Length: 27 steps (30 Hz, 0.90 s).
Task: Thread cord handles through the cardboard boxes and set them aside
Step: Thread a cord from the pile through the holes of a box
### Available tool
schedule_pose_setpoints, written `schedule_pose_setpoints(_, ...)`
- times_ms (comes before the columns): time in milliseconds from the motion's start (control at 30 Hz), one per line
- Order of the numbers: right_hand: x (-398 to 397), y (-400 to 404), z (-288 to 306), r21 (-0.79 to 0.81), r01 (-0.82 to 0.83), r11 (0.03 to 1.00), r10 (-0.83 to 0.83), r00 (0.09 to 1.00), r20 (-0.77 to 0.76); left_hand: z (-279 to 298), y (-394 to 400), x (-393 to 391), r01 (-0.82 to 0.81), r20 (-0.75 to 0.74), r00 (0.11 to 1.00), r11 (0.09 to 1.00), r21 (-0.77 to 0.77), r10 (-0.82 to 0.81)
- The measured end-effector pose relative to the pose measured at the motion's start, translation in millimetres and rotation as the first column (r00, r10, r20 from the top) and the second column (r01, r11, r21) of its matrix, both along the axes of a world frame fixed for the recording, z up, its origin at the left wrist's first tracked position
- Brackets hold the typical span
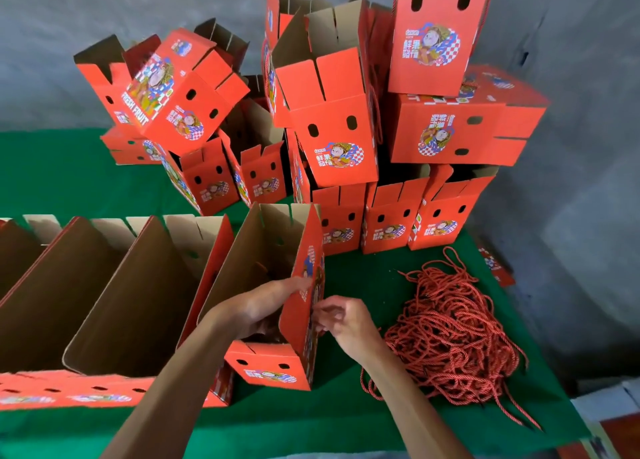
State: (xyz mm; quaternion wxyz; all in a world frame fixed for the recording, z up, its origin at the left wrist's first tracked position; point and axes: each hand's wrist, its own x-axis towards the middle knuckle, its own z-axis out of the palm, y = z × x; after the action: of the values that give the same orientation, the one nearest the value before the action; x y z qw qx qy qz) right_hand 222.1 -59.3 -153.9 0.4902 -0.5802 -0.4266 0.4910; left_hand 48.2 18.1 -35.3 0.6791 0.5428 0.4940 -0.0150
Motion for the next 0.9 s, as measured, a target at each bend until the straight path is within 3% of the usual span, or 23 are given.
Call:
schedule_pose_setpoints(100,2,0,2,-0.018,0.018,1.0,-0.019,0.998,-0.066,2,-4,5,-0.03,-0.01,1.0,0.999,-0.043,0.029)
schedule_pose_setpoints(167,3,1,3,-0.055,0.024,0.998,-0.031,0.992,-0.126,0,-5,10,-0.011,-0.104,0.994,0.999,0.052,0.016)
schedule_pose_setpoints(267,4,2,3,-0.095,0.01,0.995,-0.028,0.982,-0.187,-7,0,18,0.212,-0.297,0.946,0.945,0.25,-0.134)
schedule_pose_setpoints(433,5,3,-2,-0.115,-0.003,0.993,-0.017,0.984,-0.177,-10,2,29,0.346,-0.398,0.889,0.901,0.262,-0.226)
schedule_pose_setpoints(500,7,3,-4,-0.081,-0.065,0.995,0.057,0.994,-0.094,-13,1,30,0.359,-0.41,0.882,0.896,0.263,-0.233)
schedule_pose_setpoints(600,8,3,-3,-0.059,-0.109,0.992,0.122,0.948,0.293,-11,0,30,0.372,-0.402,0.879,0.896,0.244,-0.256)
schedule_pose_setpoints(633,6,3,-2,-0.032,-0.102,0.994,0.107,0.938,0.329,-9,-1,31,0.365,-0.402,0.88,0.901,0.234,-0.252)
schedule_pose_setpoints(767,-6,-4,2,-0.003,-0.175,0.985,0.161,0.9,0.406,-7,-4,28,0.253,-0.379,0.909,0.951,0.175,-0.172)
schedule_pose_setpoints(900,1,-15,6,-0.155,-0.38,0.912,0.408,0.883,0.234,-10,3,23,0.179,-0.412,0.91,0.94,0.289,-0.047)
